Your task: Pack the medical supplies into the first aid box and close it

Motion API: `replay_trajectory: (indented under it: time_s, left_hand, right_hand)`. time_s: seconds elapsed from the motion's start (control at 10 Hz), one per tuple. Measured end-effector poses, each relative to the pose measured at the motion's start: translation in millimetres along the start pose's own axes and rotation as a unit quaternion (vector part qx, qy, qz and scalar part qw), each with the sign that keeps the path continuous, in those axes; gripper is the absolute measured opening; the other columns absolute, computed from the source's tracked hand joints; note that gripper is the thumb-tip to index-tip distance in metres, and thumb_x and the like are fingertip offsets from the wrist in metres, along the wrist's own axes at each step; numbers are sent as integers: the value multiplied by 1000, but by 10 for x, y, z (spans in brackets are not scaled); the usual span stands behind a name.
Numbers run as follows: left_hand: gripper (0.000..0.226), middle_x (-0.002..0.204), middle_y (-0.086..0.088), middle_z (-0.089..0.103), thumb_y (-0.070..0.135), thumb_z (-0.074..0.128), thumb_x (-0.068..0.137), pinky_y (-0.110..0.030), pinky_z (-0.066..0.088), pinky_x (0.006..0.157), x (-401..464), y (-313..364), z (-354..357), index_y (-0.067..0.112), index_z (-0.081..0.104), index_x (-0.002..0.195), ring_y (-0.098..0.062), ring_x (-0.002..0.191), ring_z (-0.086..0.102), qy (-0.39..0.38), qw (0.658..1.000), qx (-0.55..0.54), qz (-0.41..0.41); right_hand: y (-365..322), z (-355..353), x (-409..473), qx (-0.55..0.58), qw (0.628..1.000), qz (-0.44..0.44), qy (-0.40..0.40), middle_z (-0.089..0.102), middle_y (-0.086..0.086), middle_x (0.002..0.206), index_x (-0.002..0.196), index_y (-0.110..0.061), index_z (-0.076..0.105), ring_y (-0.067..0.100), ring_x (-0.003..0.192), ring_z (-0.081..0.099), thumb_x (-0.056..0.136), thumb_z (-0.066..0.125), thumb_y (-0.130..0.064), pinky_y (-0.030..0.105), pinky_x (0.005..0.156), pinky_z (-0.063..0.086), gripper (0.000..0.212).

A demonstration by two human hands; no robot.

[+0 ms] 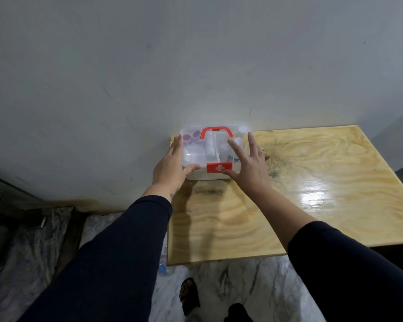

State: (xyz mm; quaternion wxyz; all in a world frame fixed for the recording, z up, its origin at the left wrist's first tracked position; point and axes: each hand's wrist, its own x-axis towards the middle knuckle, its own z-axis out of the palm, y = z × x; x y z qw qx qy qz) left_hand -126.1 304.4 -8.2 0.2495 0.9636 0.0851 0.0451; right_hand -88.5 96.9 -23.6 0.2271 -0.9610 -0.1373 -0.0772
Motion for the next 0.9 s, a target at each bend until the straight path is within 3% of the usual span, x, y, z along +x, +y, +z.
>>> replay_trajectory:
  time_s: [0.5, 0.7, 0.8, 0.9]
  left_hand:
    - [91, 158, 3, 22, 48, 63, 83, -41, 47, 93, 463, -84, 3, 24, 7, 151, -27, 133, 42, 3, 1000, -13, -3]
    - [86, 154, -3, 32, 46, 64, 83, -42, 52, 85, 474, -45, -32, 22, 13, 148, -30, 127, 48, -15, 999, 28, -1]
    - [90, 159, -2, 16, 44, 61, 86, -42, 48, 94, 511, 21, -167, 22, 2, 151, -30, 134, 39, -55, 998, 27, -9]
    - [91, 161, 2, 3, 42, 58, 89, -40, 35, 109, 177, -112, -180, 20, -5, 152, -24, 142, 27, -88, 996, 4, 29]
  right_hand:
    - [19, 168, 525, -30, 999, -10, 12, 11, 9, 159, 139, -39, 32, 43, 135, 27, 75, 76, -38, 54, 105, 37, 78]
    - [6, 38, 529, -32, 998, -5, -61, 0, 6, 160, 142, -43, 23, 42, 141, 17, 76, 74, -41, 53, 109, 32, 83]
    - [-91, -226, 556, -53, 989, -1, -138, -7, 6, 160, 145, -45, 12, 39, 146, 0, 79, 71, -39, 60, 116, 15, 89]
    - [-198, -756, 593, -18, 992, -26, -120, 8, 7, 160, 145, -42, 18, 32, 147, 4, 83, 67, -36, 53, 118, 13, 79]
